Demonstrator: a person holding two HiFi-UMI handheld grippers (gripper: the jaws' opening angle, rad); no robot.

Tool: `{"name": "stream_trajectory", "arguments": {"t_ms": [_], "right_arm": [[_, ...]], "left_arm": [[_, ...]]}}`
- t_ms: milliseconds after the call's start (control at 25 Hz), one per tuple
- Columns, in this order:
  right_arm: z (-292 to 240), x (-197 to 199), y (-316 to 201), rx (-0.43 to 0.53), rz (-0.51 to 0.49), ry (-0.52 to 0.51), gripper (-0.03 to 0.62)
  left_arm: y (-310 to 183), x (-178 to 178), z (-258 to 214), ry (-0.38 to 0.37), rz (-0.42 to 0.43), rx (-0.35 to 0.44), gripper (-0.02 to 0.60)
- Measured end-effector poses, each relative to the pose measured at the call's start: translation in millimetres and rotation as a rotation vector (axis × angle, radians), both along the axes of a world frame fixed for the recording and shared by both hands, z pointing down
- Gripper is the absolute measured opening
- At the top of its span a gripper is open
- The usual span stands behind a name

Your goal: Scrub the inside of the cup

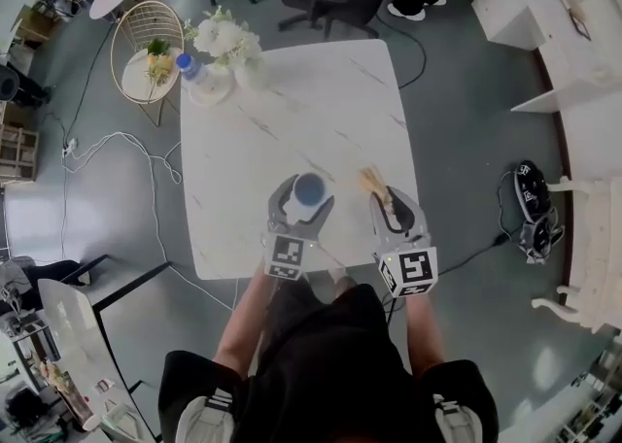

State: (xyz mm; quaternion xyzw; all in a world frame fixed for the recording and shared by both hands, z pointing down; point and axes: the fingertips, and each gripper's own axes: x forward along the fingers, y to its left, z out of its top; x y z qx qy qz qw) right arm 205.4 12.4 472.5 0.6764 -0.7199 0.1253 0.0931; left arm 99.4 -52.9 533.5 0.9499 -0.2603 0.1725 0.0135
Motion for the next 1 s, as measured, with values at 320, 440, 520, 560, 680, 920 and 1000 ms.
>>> {"name": "stream_trajectory", "arguments": {"t_ms": [320,440,520,560,680,920,1000], "right_arm": [[28,25,6,-0.054,0.079,-0.024,0.104],[35,32,7,-0.067,0.097,-0.032,0.104],[39,35,7,-0.075,0.109,-0.04,0.104],[41,37,7,-0.079,0.113,-0.043,0.104],[49,41,4,-0.088,0.121,-0.049,0.104],[62,42,-4,-0.111,0.123,-0.062,0.104],[68,43,-5,-0.118,0.128,-0.067,0.104]], "left_arm": [[-17,28,23,-0.008,0.047,-0.054,0.356],[-24,35,29,-0.015,0.055,-0.061,0.356],[-29,39,34,-0.021,0.059,-0.065,0.354],[-31,41,36,-0.023,0.06,-0.066,0.356],[-35,47,45,-0.04,0.071,-0.048,0.354],[-28,54,75,-0.075,0.12,-0.087,0.356],[-29,56,82,-0.076,0.123,-0.099,0.356]]}}
